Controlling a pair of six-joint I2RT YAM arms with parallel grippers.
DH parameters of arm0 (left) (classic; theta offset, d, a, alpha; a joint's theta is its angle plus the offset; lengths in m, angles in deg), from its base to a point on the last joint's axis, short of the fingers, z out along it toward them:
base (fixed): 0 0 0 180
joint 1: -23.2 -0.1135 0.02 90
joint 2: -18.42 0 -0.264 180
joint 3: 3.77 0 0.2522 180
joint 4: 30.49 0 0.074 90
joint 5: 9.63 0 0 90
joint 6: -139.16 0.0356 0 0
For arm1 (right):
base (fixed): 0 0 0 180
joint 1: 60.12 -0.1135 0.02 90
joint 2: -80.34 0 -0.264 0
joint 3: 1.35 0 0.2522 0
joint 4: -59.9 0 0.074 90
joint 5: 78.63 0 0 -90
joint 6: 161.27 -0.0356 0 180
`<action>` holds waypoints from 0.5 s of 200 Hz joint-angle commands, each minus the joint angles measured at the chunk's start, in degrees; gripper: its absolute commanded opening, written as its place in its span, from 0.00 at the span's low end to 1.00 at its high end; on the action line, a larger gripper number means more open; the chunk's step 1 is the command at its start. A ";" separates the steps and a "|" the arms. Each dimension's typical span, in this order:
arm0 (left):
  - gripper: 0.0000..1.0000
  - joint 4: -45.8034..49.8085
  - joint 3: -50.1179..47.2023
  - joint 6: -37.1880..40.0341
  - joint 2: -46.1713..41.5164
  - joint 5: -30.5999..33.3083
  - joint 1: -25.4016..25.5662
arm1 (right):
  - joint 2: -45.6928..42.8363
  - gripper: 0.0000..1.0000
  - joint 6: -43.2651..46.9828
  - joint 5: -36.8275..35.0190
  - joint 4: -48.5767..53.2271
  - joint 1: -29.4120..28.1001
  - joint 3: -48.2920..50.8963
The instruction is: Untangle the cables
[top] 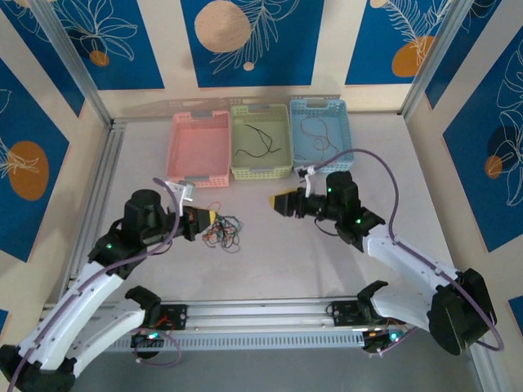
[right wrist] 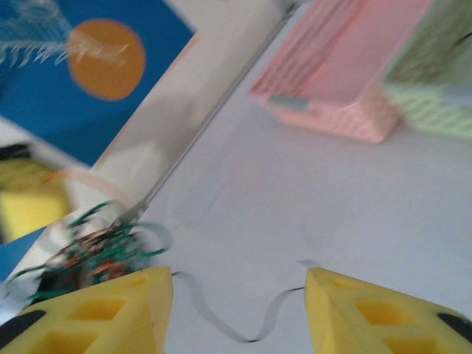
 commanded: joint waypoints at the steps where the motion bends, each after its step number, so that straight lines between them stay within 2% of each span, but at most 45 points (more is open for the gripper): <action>1: 0.00 -9.47 -2.67 -5.11 1.46 -3.83 -0.37 | -2.25 0.53 -0.50 2.91 0.62 -4.05 0.14; 30: 0.00 -10.98 -4.13 -5.37 3.46 -3.85 -0.30 | -0.63 0.56 0.81 -1.28 4.23 -9.54 -1.63; 57: 0.00 -11.15 -4.60 -5.15 4.08 -3.96 -0.28 | 3.81 0.55 3.74 -11.06 14.01 -14.17 -8.13; 100: 0.00 -8.52 -3.81 -3.35 4.20 -2.79 -0.28 | 9.50 0.52 6.66 -15.61 18.80 -18.50 -14.04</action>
